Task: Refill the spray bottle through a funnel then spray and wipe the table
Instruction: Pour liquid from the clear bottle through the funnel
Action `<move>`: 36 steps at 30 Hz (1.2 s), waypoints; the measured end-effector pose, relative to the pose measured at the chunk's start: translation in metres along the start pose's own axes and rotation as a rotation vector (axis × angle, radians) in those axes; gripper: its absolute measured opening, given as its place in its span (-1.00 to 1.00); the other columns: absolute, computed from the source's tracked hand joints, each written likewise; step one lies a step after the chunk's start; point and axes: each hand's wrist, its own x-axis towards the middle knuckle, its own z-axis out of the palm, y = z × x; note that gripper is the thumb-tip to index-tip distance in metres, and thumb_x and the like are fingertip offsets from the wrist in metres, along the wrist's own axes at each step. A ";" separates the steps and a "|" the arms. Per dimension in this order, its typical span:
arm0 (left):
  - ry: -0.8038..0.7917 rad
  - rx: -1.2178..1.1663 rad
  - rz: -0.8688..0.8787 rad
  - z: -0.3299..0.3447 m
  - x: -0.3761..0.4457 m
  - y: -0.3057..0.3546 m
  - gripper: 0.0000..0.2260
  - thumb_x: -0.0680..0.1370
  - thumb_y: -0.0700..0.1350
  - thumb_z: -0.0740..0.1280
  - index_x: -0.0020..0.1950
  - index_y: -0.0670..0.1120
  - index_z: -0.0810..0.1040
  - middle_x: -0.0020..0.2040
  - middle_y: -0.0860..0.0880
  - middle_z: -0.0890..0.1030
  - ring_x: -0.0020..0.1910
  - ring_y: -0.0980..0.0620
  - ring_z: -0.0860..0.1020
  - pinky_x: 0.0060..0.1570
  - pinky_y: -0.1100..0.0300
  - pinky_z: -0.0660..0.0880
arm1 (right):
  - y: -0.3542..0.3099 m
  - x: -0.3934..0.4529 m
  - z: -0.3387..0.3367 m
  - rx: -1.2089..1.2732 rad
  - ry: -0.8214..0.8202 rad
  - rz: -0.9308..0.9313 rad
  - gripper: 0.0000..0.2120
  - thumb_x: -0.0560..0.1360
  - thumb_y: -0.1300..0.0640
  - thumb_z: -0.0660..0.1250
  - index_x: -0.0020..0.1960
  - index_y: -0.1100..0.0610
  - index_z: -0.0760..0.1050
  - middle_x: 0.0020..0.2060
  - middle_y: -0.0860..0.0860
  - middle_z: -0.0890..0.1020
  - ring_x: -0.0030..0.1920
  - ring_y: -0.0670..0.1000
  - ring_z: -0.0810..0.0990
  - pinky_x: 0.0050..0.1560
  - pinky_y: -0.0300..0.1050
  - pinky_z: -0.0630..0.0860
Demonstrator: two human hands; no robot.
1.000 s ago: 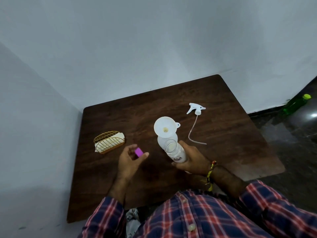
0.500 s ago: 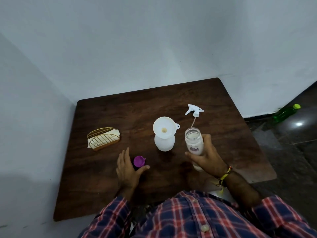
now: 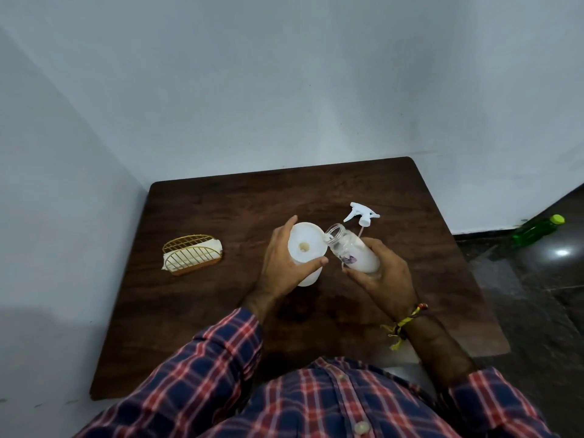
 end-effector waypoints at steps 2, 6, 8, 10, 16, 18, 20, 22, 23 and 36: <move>-0.013 0.002 0.017 0.002 0.001 -0.001 -0.06 0.26 0.18 0.58 0.53 0.07 0.20 0.40 0.01 0.34 0.32 0.10 0.35 0.26 0.15 0.36 | -0.001 0.002 -0.001 -0.049 -0.021 -0.008 -0.45 0.30 -0.18 0.49 0.21 -0.02 0.49 0.04 -0.13 0.64 -0.01 -0.06 0.63 0.00 0.06 0.60; -0.024 0.006 0.045 0.009 0.006 -0.004 -0.05 0.22 0.21 0.58 0.51 0.07 0.23 0.39 -0.01 0.35 0.32 0.05 0.38 0.26 0.10 0.40 | -0.007 0.007 0.000 -0.120 -0.054 -0.008 -0.45 0.31 -0.10 0.55 0.24 -0.03 0.47 0.05 -0.12 0.65 0.00 -0.05 0.63 0.00 0.02 0.59; 0.001 -0.002 0.048 0.014 0.007 -0.005 -0.09 0.23 0.26 0.54 0.48 0.05 0.25 0.39 0.01 0.38 0.32 0.07 0.39 0.29 0.10 0.42 | -0.008 0.010 0.000 -0.149 -0.066 -0.022 -0.42 0.33 -0.10 0.54 0.29 -0.04 0.44 0.09 -0.13 0.64 0.02 -0.03 0.64 0.03 -0.02 0.58; 0.009 0.005 0.048 0.016 0.007 -0.007 -0.12 0.25 0.24 0.55 0.46 0.04 0.25 0.38 0.03 0.39 0.30 0.14 0.37 0.30 0.15 0.41 | -0.009 0.012 0.001 -0.182 -0.084 -0.048 -0.40 0.35 -0.11 0.52 0.34 -0.07 0.43 0.14 -0.13 0.63 0.07 -0.03 0.64 0.05 -0.07 0.55; 0.003 0.016 0.048 0.017 0.010 -0.010 -0.16 0.33 0.19 0.54 0.48 0.05 0.20 0.42 0.06 0.33 0.29 0.24 0.30 0.33 0.19 0.37 | -0.010 0.019 -0.003 -0.273 -0.091 -0.080 -0.42 0.37 -0.16 0.49 0.35 -0.10 0.44 0.13 -0.05 0.65 0.04 0.04 0.64 0.01 0.03 0.60; -0.012 0.021 0.048 0.018 0.010 -0.010 -0.14 0.35 0.18 0.52 0.52 0.05 0.16 0.45 0.07 0.30 0.29 0.26 0.26 0.27 0.38 0.28 | -0.009 0.021 -0.004 -0.306 -0.099 -0.084 -0.41 0.37 -0.18 0.48 0.35 -0.11 0.44 0.12 -0.04 0.65 0.03 0.05 0.65 0.01 0.03 0.61; -0.003 0.043 0.053 0.019 0.010 -0.011 -0.14 0.35 0.20 0.51 0.53 0.07 0.16 0.43 0.09 0.31 0.27 0.28 0.27 0.18 0.46 0.22 | -0.007 0.023 -0.005 -0.333 -0.104 -0.085 -0.41 0.37 -0.18 0.48 0.35 -0.12 0.44 0.09 -0.04 0.65 0.01 0.06 0.65 -0.02 0.04 0.61; 0.006 0.057 0.052 0.020 0.011 -0.012 -0.18 0.35 0.22 0.50 0.50 0.07 0.20 0.40 0.08 0.34 0.26 0.27 0.29 0.21 0.36 0.30 | -0.006 0.023 -0.004 -0.359 -0.110 -0.080 -0.41 0.37 -0.17 0.48 0.35 -0.14 0.42 0.09 -0.05 0.65 0.00 0.07 0.65 -0.04 0.05 0.61; 0.003 0.065 0.050 0.021 0.012 -0.013 -0.20 0.36 0.21 0.50 0.48 0.07 0.21 0.40 0.07 0.35 0.27 0.26 0.29 0.24 0.31 0.33 | -0.006 0.024 -0.004 -0.368 -0.114 -0.073 -0.41 0.37 -0.17 0.49 0.36 -0.15 0.41 0.09 -0.05 0.65 0.00 0.07 0.65 -0.04 0.06 0.61; 0.010 0.089 0.070 0.024 0.019 -0.016 -0.20 0.34 0.10 0.55 0.47 0.02 0.24 0.37 0.01 0.38 0.25 0.21 0.32 0.23 0.26 0.35 | -0.009 0.031 -0.009 -0.496 -0.159 -0.085 -0.37 0.32 -0.09 0.54 0.35 -0.10 0.44 0.12 0.00 0.65 0.03 0.15 0.63 0.03 0.11 0.59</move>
